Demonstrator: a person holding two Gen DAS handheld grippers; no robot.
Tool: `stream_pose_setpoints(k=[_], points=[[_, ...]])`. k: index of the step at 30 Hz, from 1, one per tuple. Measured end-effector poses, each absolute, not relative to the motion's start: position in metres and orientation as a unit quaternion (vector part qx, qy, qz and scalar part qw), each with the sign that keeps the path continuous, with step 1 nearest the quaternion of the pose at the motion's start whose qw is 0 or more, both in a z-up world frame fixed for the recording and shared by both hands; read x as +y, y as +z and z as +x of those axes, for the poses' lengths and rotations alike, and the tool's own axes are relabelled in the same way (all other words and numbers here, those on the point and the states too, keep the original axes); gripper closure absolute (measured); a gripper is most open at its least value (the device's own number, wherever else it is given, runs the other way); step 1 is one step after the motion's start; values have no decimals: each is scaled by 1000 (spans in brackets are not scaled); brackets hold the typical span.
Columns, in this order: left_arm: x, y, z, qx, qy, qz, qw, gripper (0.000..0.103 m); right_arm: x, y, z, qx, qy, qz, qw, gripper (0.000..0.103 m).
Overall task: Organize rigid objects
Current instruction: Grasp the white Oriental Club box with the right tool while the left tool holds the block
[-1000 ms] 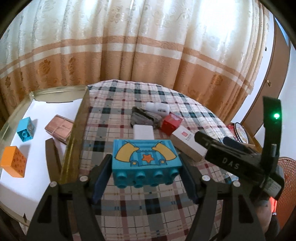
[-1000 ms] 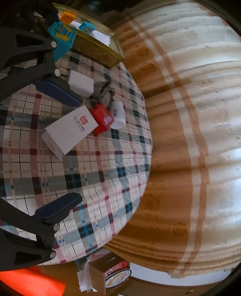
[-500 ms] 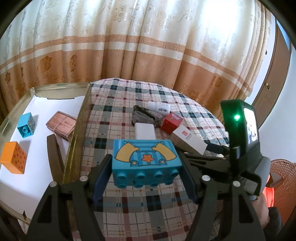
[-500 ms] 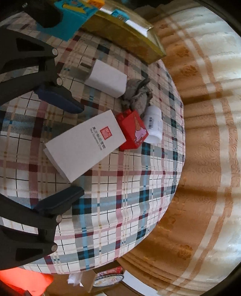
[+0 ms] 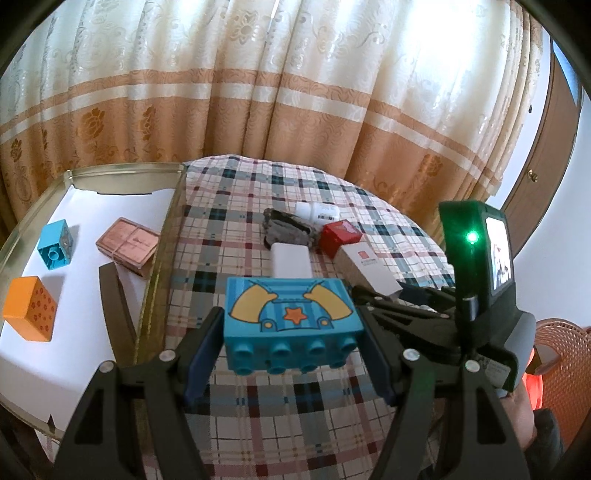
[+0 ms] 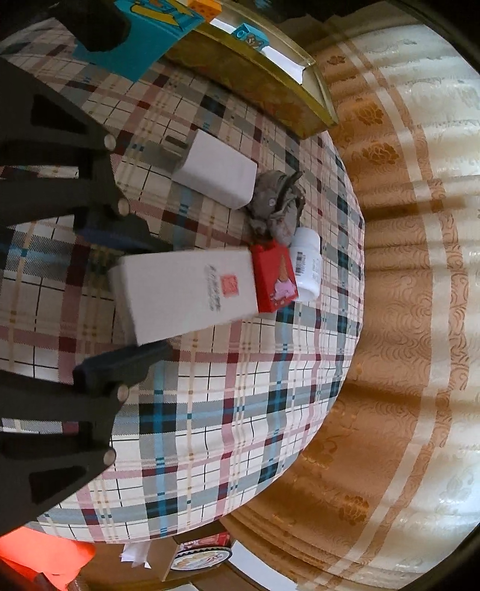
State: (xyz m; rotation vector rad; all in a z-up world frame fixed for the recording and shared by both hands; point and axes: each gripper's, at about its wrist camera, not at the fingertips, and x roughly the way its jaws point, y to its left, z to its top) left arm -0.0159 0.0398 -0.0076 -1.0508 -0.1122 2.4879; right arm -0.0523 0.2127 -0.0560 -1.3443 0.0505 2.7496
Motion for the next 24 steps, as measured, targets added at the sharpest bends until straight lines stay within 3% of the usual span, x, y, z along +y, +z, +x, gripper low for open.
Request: stream_pose_setpoints(k=[10,24], points=[[34,-11,-15,-44,896,-382,220,33,229,-46,-14,149,909,-389,-2,58],[34,0,-9,-27,904,-358,233,33,203,-21,6,149,923,-355,-11,58]])
